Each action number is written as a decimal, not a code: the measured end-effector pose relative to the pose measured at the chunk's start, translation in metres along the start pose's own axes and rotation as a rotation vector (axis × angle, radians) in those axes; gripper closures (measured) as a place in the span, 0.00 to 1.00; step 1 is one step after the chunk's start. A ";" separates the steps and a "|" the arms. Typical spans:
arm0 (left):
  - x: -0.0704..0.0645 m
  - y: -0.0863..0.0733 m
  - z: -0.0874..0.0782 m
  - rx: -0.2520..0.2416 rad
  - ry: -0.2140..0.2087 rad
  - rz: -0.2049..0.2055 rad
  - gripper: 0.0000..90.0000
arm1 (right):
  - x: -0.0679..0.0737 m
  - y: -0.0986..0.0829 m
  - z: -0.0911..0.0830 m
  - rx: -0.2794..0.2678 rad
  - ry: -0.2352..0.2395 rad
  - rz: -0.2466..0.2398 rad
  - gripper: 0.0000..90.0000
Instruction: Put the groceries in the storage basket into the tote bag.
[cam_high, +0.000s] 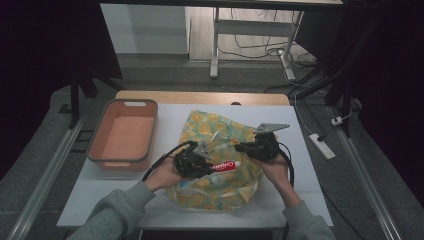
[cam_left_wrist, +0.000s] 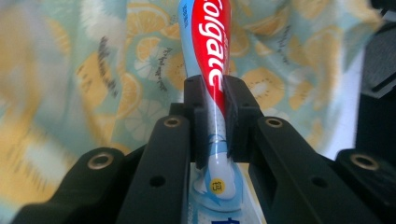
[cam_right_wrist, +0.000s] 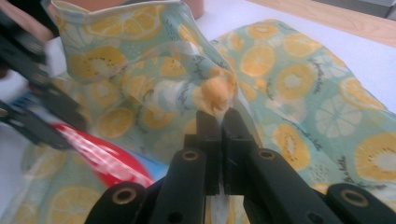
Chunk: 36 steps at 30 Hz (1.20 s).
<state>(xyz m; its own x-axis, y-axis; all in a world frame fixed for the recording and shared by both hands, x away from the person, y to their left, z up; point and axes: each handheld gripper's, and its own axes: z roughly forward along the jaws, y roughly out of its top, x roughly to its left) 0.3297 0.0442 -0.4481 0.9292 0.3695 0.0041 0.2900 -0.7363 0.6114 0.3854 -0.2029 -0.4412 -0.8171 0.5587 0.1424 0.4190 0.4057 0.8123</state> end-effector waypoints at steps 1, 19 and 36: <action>0.000 0.002 0.004 0.006 0.000 0.004 0.90 | 0.001 0.001 0.000 -0.004 0.006 -0.002 0.97; 0.005 0.017 0.069 0.020 0.110 -0.005 0.89 | 0.001 0.000 -0.003 -0.012 0.013 0.013 0.97; 0.007 0.002 0.019 -0.105 0.101 -0.076 0.56 | -0.003 -0.004 -0.001 0.003 0.010 0.027 0.97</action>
<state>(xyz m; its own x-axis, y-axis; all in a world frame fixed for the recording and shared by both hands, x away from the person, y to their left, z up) 0.3411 0.0345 -0.4619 0.8759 0.4815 0.0311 0.3286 -0.6425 0.6922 0.3861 -0.2071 -0.4439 -0.8094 0.5622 0.1696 0.4418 0.3926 0.8067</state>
